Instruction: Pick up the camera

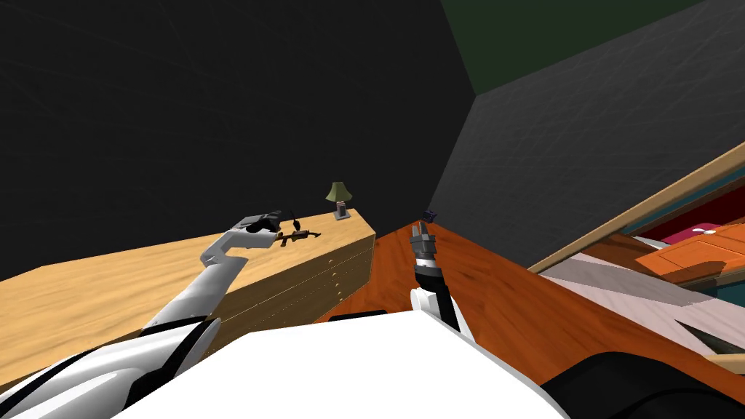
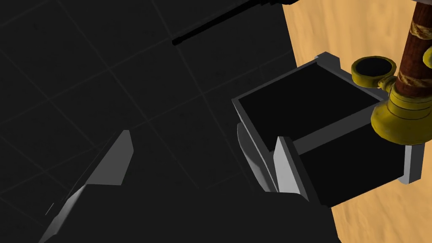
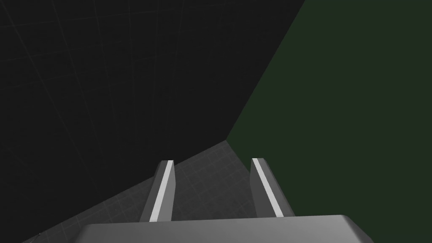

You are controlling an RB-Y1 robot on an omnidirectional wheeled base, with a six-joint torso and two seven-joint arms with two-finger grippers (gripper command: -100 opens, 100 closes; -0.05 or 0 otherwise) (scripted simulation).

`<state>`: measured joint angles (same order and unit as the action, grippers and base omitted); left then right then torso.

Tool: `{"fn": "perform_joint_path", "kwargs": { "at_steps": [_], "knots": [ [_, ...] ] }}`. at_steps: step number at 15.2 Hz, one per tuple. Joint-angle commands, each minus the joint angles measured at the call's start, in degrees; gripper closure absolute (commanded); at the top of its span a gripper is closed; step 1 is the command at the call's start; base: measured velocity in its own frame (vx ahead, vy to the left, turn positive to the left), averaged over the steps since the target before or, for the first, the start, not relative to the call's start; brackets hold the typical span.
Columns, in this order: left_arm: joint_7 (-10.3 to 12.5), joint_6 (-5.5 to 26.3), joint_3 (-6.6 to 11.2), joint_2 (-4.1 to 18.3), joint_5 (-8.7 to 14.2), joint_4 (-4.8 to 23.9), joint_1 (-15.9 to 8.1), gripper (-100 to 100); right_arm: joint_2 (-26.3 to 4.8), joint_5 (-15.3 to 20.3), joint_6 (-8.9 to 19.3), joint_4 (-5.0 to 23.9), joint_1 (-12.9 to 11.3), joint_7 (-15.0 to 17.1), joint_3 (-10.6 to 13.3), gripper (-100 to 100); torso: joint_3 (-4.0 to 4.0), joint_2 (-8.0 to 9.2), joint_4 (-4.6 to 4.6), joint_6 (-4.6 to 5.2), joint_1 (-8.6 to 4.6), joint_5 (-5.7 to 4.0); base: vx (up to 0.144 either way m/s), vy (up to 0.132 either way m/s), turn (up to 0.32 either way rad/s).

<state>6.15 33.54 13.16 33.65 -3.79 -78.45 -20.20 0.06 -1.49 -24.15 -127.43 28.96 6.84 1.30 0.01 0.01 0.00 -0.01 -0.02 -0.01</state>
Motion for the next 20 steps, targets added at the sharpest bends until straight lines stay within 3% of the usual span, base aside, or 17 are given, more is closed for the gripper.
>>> {"fn": "perform_joint_path", "kwargs": {
  "at_steps": [1, 2, 4, 5, 8, 9, 12, 13, 16, 17, 20],
  "knots": [
    [0.08, 1.97, 0.20, 0.15, 0.02, 0.54, -0.27, -100, 0.00, 0.00, 0.00, 0.00, 0.00, 0.00, 0.00, 0, 0.00, 0.00, 0.00, 0.00, 0.00, 0.00, 0.000, 0.000, 0.000],
    [0.48, 3.91, 1.49, 1.40, 0.22, 3.19, -2.99, -100, 0.00, 0.00, 0.00, 0.00, 0.00, 0.00, 0.00, 0, 0.00, 0.00, 0.00, -0.03, 0.03, 0.01, -0.003, -0.017, -0.156],
    [0.48, 6.16, 1.49, 1.40, 0.22, 4.28, -2.99, -100, 0.00, 0.00, 0.00, 0.00, -0.01, 0.00, 0.00, 0, -0.01, -0.01, 0.00, 0.04, -0.02, 0.00, -0.004, -0.014, -0.163],
    [0.86, 7.49, 2.79, 2.57, 0.42, 6.16, -5.42, -100, 0.00, 0.00, 0.00, 0.00, 0.00, 0.00, 0.00, 0, 0.00, 0.00, 0.00, 0.00, 0.00, 0.00, -0.007, -0.015, -0.231],
    [0.86, 10.31, 2.79, 2.57, 0.42, 8.03, -5.67, -100, 0.00, 0.00, 0.00, 0.00, 0.00, 0.00, 0.00, 0, 0.00, 0.00, 0.00, -0.01, 0.01, 0.01, -0.003, -0.006, -0.103],
    [1.23, 12.62, 4.10, 3.68, 0.61, 10.17, -8.29, -100, 0.00, 0.00, 0.00, 0.00, 0.00, 0.00, 0.00, 0, 0.00, 0.00, 0.00, -0.03, 0.04, 0.01, -0.002, -0.013, -0.202],
    [1.23, 14.42, 4.10, 3.68, 0.61, 11.77, -8.29, -100, 0.00, 0.00, 0.00, 0.00, 0.00, 0.00, 0.00, 0, -0.01, 0.00, -0.01, 0.00, 0.03, 0.01, -0.002, -0.003, -0.106],
    [1.56, 16.71, 5.42, 4.72, 0.78, 14.02, -10.84, -100, 0.00, 0.00, 0.00, 0.00, 0.00, 0.00, 0.00, 0, 0.00, 0.00, 0.00, -0.03, 0.05, 0.02, -0.002, -0.007, -0.181],
    [1.56, 18.46, 5.42, 4.72, 0.78, 15.50, -10.84, -100, 0.00, 0.00, 0.00, 0.00, 0.00, 0.00, 0.00, 0, 0.00, 0.00, 0.00, -0.01, 0.05, 0.01, -0.002, 0.000, -0.098],
    [1.88, 20.95, 6.72, 5.69, 0.93, 17.53, -13.31, -100, 0.00, 0.00, 0.00, 0.00, 0.00, 0.00, 0.00, 0, 0.00, 0.00, 0.00, -0.03, 0.07, 0.02, -0.003, -0.002, -0.189],
    [1.88, 22.41, 6.72, 5.69, 0.93, 19.19, -13.31, -100, 0.00, 0.00, 0.00, 0.00, 0.00, 0.00, 0.00, 0, 0.00, 0.01, 0.00, -0.01, 0.07, 0.02, -0.002, 0.007, -0.099]
  ]
}}
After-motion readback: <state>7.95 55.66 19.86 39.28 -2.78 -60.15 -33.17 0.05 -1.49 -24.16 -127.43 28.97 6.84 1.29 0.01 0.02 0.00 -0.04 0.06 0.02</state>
